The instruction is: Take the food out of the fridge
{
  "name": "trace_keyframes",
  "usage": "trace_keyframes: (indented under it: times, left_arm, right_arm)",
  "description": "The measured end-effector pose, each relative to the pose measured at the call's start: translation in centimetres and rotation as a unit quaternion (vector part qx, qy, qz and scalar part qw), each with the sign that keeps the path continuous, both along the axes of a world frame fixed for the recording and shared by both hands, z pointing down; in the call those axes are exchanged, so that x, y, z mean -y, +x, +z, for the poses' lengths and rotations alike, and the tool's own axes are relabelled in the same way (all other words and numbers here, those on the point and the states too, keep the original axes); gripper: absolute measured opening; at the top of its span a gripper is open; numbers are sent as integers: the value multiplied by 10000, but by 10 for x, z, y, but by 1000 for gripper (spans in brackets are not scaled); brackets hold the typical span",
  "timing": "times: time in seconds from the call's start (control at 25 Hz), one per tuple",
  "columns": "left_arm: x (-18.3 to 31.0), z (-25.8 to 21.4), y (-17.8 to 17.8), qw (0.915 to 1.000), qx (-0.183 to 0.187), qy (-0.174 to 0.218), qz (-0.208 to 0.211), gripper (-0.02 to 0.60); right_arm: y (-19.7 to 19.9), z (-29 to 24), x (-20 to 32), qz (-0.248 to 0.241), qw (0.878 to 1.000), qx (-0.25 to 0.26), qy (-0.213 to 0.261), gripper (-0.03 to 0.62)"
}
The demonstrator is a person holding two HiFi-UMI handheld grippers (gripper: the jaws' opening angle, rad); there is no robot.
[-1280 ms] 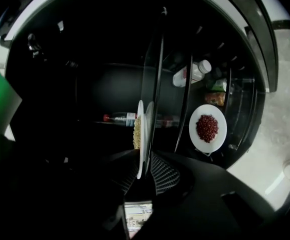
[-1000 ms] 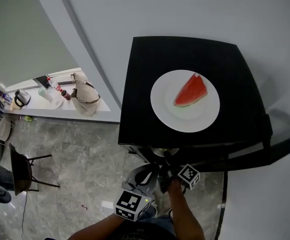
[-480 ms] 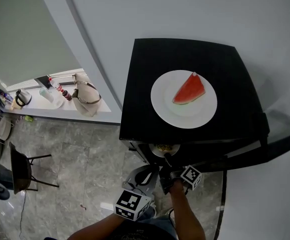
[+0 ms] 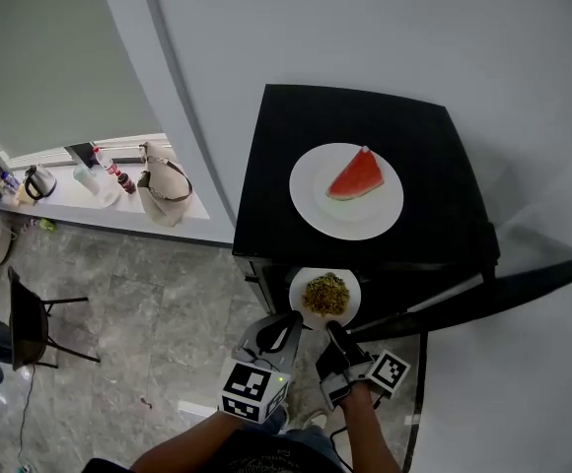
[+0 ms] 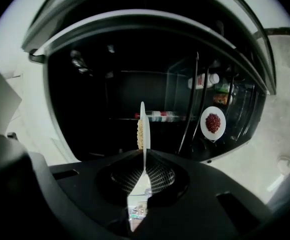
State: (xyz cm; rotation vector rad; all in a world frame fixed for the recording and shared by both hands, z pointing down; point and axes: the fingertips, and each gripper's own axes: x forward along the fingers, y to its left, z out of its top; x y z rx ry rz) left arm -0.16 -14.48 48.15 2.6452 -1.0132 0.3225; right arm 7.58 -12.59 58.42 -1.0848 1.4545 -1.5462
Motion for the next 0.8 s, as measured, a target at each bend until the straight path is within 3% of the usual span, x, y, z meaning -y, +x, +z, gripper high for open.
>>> trace_keyframes:
  times: [0.32, 0.8]
  left_arm:
    - [-17, -33, 18, 9995, -21, 168, -261, -5]
    - [-44, -93, 58, 9978, -324, 553, -144, -12]
  right_arm:
    - [33, -82, -62, 43, 10000, 10, 75, 11]
    - [67, -211, -116, -124, 9981, -75, 601, 11]
